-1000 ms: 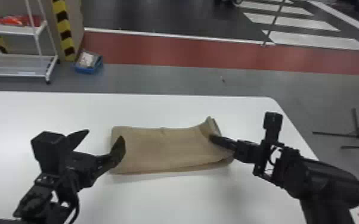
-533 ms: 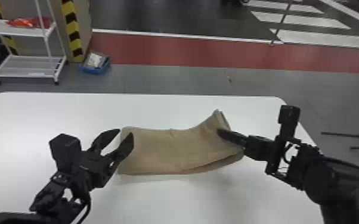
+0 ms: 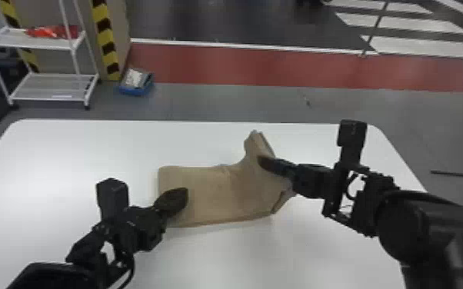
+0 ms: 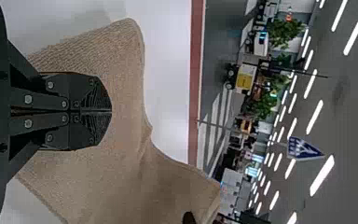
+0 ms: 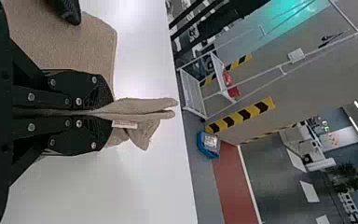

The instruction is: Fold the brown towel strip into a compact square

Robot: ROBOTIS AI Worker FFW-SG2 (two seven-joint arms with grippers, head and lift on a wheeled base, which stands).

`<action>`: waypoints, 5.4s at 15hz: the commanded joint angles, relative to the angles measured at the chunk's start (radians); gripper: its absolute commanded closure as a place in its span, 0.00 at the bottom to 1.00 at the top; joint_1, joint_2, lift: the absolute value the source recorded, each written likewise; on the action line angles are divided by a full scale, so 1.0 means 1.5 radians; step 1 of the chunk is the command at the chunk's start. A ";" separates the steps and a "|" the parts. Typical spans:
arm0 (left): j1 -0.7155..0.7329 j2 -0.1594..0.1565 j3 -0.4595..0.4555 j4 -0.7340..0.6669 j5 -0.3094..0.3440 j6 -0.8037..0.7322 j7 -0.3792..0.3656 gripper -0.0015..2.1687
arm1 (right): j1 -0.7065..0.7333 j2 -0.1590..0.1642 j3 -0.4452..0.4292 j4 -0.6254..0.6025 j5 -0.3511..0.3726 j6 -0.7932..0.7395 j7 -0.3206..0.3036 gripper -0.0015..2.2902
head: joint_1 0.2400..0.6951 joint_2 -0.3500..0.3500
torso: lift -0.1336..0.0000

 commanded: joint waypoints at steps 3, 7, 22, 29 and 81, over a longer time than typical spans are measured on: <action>-0.018 -0.002 -0.001 0.037 -0.027 0.027 0.009 0.98 | -0.027 0.039 0.049 -0.040 0.005 0.048 -0.020 0.62 | 1.00 0.38 | 0.13; -0.022 -0.005 -0.007 0.044 -0.040 0.029 0.014 0.98 | -0.039 0.071 0.087 -0.057 0.005 0.101 -0.037 0.62 | 1.00 0.47 | 0.14; -0.016 -0.007 -0.014 0.045 -0.037 0.035 0.028 0.98 | -0.063 0.071 0.209 0.050 0.061 -0.005 -0.076 0.62 | 1.00 0.59 | 0.14; -0.015 -0.007 -0.014 0.041 -0.037 0.037 0.030 0.98 | -0.055 0.071 0.216 0.075 0.044 -0.026 -0.075 0.39 | 1.00 0.60 | 0.14; 0.087 0.057 0.053 -0.230 0.028 0.117 -0.037 0.98 | 0.018 -0.010 -0.062 0.140 0.090 -0.138 0.043 0.89 | 1.00 0.28 | 0.14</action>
